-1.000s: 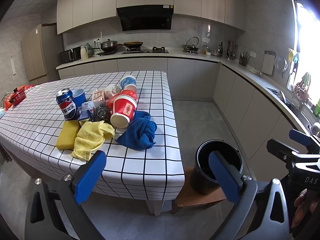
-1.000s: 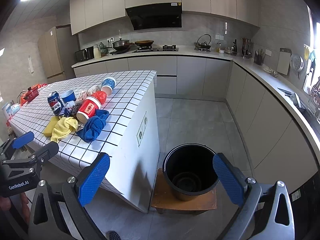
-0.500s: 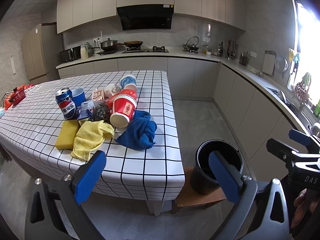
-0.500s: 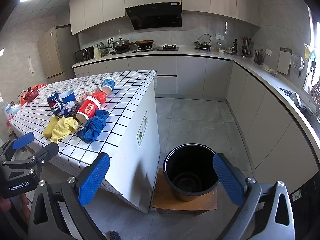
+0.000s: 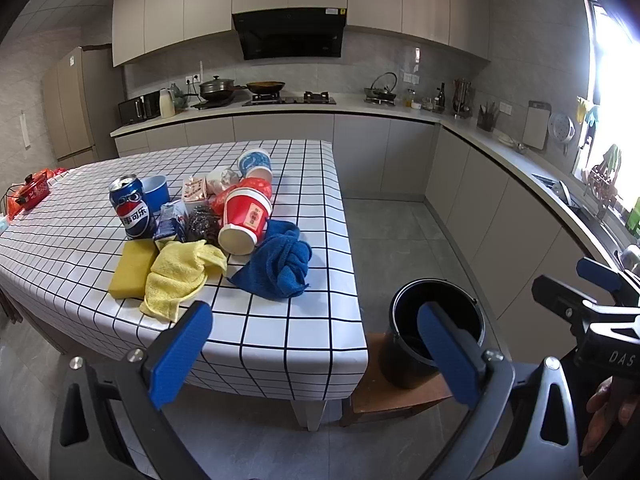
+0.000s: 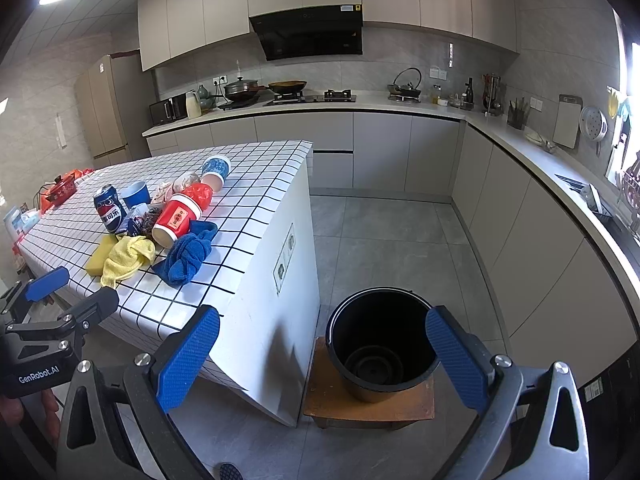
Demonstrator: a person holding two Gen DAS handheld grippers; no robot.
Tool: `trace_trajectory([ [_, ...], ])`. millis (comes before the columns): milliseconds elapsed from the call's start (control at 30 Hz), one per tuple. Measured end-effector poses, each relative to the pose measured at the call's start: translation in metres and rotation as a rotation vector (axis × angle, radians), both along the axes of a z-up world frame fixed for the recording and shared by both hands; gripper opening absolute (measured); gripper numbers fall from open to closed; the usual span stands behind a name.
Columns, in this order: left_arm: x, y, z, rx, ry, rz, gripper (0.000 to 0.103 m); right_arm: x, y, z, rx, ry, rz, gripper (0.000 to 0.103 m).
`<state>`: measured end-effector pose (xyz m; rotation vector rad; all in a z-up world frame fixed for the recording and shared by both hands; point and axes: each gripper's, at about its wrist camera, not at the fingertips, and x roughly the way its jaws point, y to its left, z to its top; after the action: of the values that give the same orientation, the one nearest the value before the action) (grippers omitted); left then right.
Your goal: Collect trash
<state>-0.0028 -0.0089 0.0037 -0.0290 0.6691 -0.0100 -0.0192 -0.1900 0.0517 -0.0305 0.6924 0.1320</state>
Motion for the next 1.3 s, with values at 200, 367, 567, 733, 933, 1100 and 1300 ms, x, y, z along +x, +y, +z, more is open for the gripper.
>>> trace_trajectory([
  [200, 0.000, 0.000, 0.000, 0.000, 0.002, -0.001, 0.103, -0.001, 0.000, 0.000, 0.002, 0.000, -0.004, 0.103],
  [367, 0.000, -0.001, 0.000, -0.001, 0.000, -0.002, 0.103, -0.001, -0.001, 0.001, 0.003, 0.001, -0.006, 0.103],
  [567, 0.001, -0.002, 0.000, -0.001, 0.001, 0.000, 0.103, -0.001, 0.000, -0.001, 0.003, 0.001, -0.008, 0.103],
  [733, -0.001, -0.003, 0.000, -0.003, 0.000, 0.006, 0.103, -0.002, -0.001, -0.001, 0.001, 0.003, -0.007, 0.103],
  [933, -0.001, 0.000, 0.000, -0.004, 0.001, 0.012, 0.103, 0.000, -0.001, -0.002, -0.001, 0.007, 0.001, 0.103],
  [1100, 0.001, 0.007, 0.000, -0.006, 0.002, 0.030, 0.103, 0.004, 0.002, -0.001, 0.002, 0.006, 0.016, 0.103],
  [1300, 0.003, 0.017, 0.000, -0.008, 0.011, 0.065, 0.103, 0.013, 0.007, -0.001, 0.021, 0.009, 0.042, 0.103],
])
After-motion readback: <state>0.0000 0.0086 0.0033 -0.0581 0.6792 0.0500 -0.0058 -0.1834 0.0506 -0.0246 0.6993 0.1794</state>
